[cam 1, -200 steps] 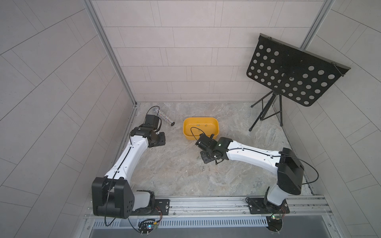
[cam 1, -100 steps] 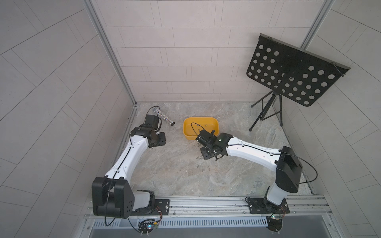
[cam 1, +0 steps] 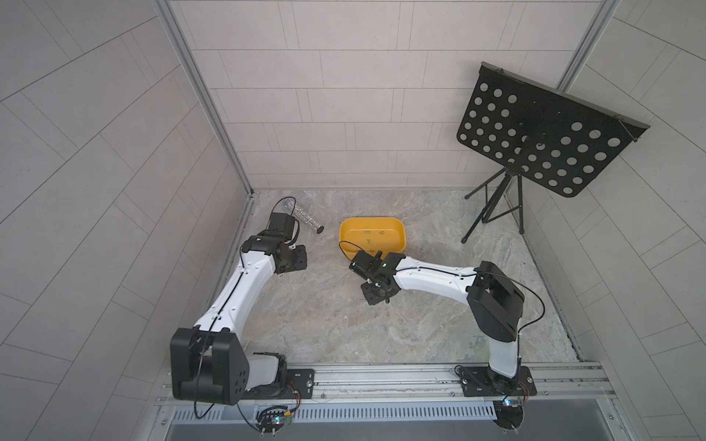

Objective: Put the screws on the desktop into the storage box
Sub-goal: Pick up the screw from the center of the board.

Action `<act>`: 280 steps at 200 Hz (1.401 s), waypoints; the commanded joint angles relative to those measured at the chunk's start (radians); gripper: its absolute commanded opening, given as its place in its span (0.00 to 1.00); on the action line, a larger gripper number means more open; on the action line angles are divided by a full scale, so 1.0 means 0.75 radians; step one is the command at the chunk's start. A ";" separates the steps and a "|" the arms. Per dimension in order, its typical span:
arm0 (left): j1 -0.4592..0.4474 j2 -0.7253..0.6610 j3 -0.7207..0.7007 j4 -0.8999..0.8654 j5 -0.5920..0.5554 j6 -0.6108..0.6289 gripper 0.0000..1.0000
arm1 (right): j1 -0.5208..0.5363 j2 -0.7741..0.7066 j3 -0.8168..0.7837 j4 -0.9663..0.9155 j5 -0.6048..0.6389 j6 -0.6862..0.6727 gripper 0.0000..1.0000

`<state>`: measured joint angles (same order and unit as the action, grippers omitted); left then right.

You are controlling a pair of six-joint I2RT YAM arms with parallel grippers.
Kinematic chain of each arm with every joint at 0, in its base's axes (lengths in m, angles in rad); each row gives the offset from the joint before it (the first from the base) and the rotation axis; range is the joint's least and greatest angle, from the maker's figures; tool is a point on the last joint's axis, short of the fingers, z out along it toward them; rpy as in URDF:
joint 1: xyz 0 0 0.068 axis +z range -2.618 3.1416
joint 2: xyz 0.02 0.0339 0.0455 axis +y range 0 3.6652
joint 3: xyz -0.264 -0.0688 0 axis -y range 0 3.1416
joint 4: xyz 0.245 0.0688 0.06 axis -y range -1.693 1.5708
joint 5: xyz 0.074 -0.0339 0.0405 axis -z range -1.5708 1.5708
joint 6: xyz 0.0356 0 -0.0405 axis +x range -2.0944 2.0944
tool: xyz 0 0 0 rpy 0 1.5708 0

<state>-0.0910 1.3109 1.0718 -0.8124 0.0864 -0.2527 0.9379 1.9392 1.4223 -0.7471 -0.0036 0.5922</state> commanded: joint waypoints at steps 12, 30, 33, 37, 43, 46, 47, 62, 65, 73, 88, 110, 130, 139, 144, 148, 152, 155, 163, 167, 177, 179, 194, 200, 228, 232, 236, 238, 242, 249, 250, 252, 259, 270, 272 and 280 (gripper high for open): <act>0.010 0.003 -0.016 0.005 0.003 0.018 0.44 | 0.008 0.040 0.029 -0.013 0.003 0.000 0.37; 0.011 0.002 -0.017 0.005 0.005 0.020 0.44 | 0.008 0.062 0.038 -0.012 -0.008 -0.006 0.37; 0.010 0.002 -0.017 0.005 0.005 0.020 0.44 | 0.007 0.064 0.040 -0.013 -0.010 -0.007 0.37; 0.010 0.003 -0.015 0.005 0.005 0.020 0.44 | 0.007 0.069 0.042 -0.015 -0.010 -0.010 0.37; 0.010 0.002 -0.016 0.005 0.005 0.020 0.44 | 0.007 0.075 0.046 -0.019 -0.002 -0.010 0.37; 0.010 0.002 -0.016 0.005 0.005 0.020 0.44 | 0.008 0.076 0.047 -0.020 0.003 -0.011 0.37; 0.010 0.002 -0.015 0.005 0.005 0.020 0.44 | 0.008 0.077 0.047 -0.020 0.004 -0.011 0.37; 0.010 0.002 -0.018 0.005 0.005 0.019 0.44 | 0.004 0.077 0.046 -0.022 0.029 -0.014 0.37; 0.011 0.003 -0.018 0.005 0.006 0.019 0.44 | 0.001 0.077 0.045 -0.023 0.030 -0.014 0.37; 0.011 0.002 -0.018 0.005 0.008 0.020 0.44 | -0.006 0.079 0.043 -0.023 0.033 -0.017 0.37; 0.011 0.005 -0.017 0.008 0.011 0.020 0.44 | -0.018 0.087 0.043 -0.027 0.039 -0.022 0.37; 0.011 0.005 -0.018 0.008 0.012 0.020 0.44 | -0.033 0.104 0.046 -0.030 0.039 -0.029 0.37; 0.010 0.005 -0.017 0.009 0.010 0.020 0.44 | -0.042 0.132 0.057 -0.034 0.030 -0.035 0.37; 0.010 0.006 -0.017 0.011 0.010 0.020 0.44 | -0.044 0.144 0.063 -0.037 0.029 -0.037 0.37; 0.009 0.005 -0.018 0.007 0.012 0.020 0.44 | -0.046 0.151 0.066 -0.038 0.029 -0.037 0.37; 0.010 0.006 -0.018 0.008 0.012 0.020 0.44 | -0.047 0.156 0.069 -0.037 0.029 -0.036 0.38; 0.010 0.006 -0.017 0.007 0.012 0.019 0.44 | -0.049 0.160 0.070 -0.037 0.026 -0.035 0.37; 0.009 0.006 -0.018 0.007 0.011 0.022 0.44 | -0.051 0.164 0.071 -0.037 0.026 -0.034 0.37; 0.010 0.005 -0.018 0.009 0.008 0.020 0.44 | -0.053 0.171 0.076 -0.037 0.025 -0.035 0.37; 0.010 0.007 -0.018 0.008 0.009 0.022 0.44 | -0.055 0.175 0.079 -0.037 0.025 -0.034 0.37; 0.010 0.006 -0.018 0.009 0.009 0.022 0.44 | -0.060 0.185 0.087 -0.035 0.019 -0.037 0.37; 0.010 0.006 -0.017 0.009 0.010 0.022 0.44 | -0.060 0.187 0.089 -0.035 0.017 -0.037 0.37; 0.009 0.007 -0.018 0.010 0.009 0.021 0.44 | -0.063 0.201 0.109 -0.035 0.007 -0.038 0.37; 0.010 0.011 -0.018 0.008 0.009 0.022 0.44 | -0.063 0.207 0.116 -0.037 0.005 -0.041 0.37; 0.009 0.010 -0.017 0.007 0.008 0.021 0.44 | -0.070 0.234 0.141 -0.046 0.002 -0.039 0.35; 0.010 0.011 -0.017 0.007 0.008 0.020 0.44 | -0.072 0.235 0.141 -0.045 0.000 -0.039 0.34; 0.011 0.010 -0.018 0.007 0.009 0.022 0.44 | -0.073 0.236 0.141 -0.045 0.002 -0.039 0.33; 0.010 0.011 -0.017 0.007 0.010 0.021 0.44 | -0.074 0.237 0.139 -0.045 0.002 -0.038 0.32; 0.009 0.009 -0.016 0.008 0.009 0.021 0.44 | -0.074 0.237 0.137 -0.045 0.001 -0.037 0.30; 0.011 0.011 -0.018 0.007 0.010 0.022 0.44 | -0.076 0.235 0.133 -0.047 0.000 -0.034 0.27; 0.011 0.011 -0.018 0.007 0.010 0.022 0.44 | -0.077 0.235 0.133 -0.047 0.001 -0.034 0.27; 0.011 0.011 -0.017 0.007 0.010 0.024 0.44 | -0.078 0.233 0.131 -0.047 0.001 -0.035 0.26; 0.010 0.011 -0.018 0.009 0.011 0.022 0.44 | -0.079 0.231 0.125 -0.046 0.002 -0.033 0.23; 0.010 0.010 -0.016 0.009 0.008 0.024 0.44 | -0.082 0.226 0.115 -0.046 0.005 -0.031 0.19; 0.012 0.010 -0.016 0.009 0.009 0.022 0.44 | -0.083 0.226 0.113 -0.047 0.003 -0.029 0.19; 0.010 0.009 -0.016 0.010 0.010 0.022 0.44 | -0.085 0.225 0.107 -0.045 0.002 -0.027 0.17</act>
<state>-0.0910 1.3128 1.0710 -0.8112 0.0906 -0.2493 0.8852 2.0853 1.5257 -0.7506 -0.0177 0.5655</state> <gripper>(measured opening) 0.442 0.190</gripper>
